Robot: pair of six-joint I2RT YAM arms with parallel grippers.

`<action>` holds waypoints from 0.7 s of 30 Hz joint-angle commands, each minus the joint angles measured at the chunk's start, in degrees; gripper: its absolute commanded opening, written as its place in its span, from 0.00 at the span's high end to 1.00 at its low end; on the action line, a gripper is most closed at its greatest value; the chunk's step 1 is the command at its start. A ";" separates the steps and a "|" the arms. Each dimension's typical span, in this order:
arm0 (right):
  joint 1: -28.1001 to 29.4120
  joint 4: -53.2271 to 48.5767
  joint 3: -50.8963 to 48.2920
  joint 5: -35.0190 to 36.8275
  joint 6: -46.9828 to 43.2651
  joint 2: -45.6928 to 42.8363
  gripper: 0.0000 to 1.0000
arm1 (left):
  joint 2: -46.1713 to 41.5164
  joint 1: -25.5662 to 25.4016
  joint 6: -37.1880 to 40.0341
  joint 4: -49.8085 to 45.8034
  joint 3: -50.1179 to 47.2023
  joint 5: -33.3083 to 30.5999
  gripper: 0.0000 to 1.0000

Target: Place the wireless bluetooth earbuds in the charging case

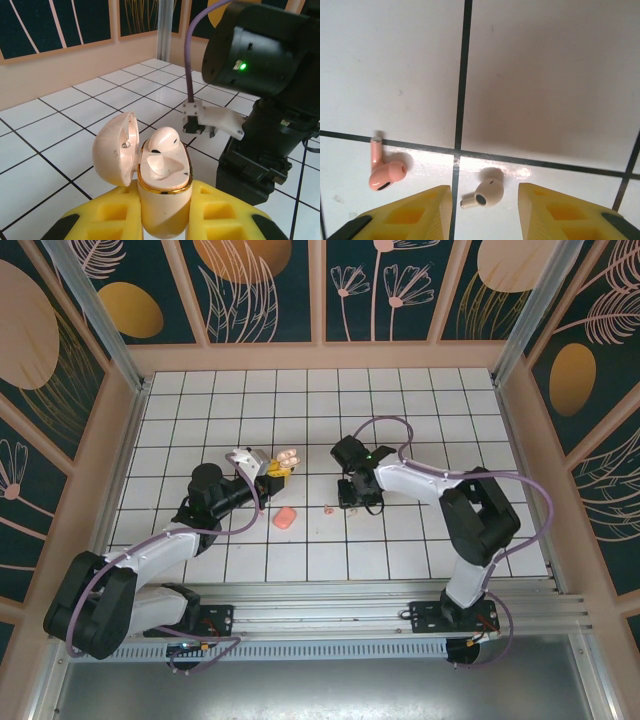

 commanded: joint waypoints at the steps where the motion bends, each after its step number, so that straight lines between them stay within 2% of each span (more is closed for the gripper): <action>1: -0.49 0.55 -2.11 1.15 5.19 -2.24 0.60 | -1.24 -0.16 0.73 0.39 0.14 -0.18 0.91; 9: -0.50 1.26 -3.24 0.48 8.74 -1.23 0.61 | -1.64 -0.14 0.79 0.58 -0.21 -0.40 0.91; 13: -0.37 2.66 -3.88 -2.20 8.94 0.49 0.62 | -1.56 -0.16 0.88 0.56 -0.21 -0.35 0.92; 21: -0.33 3.13 -3.88 -2.25 8.46 2.69 0.65 | -1.60 -0.17 1.10 0.40 -0.30 -0.49 0.91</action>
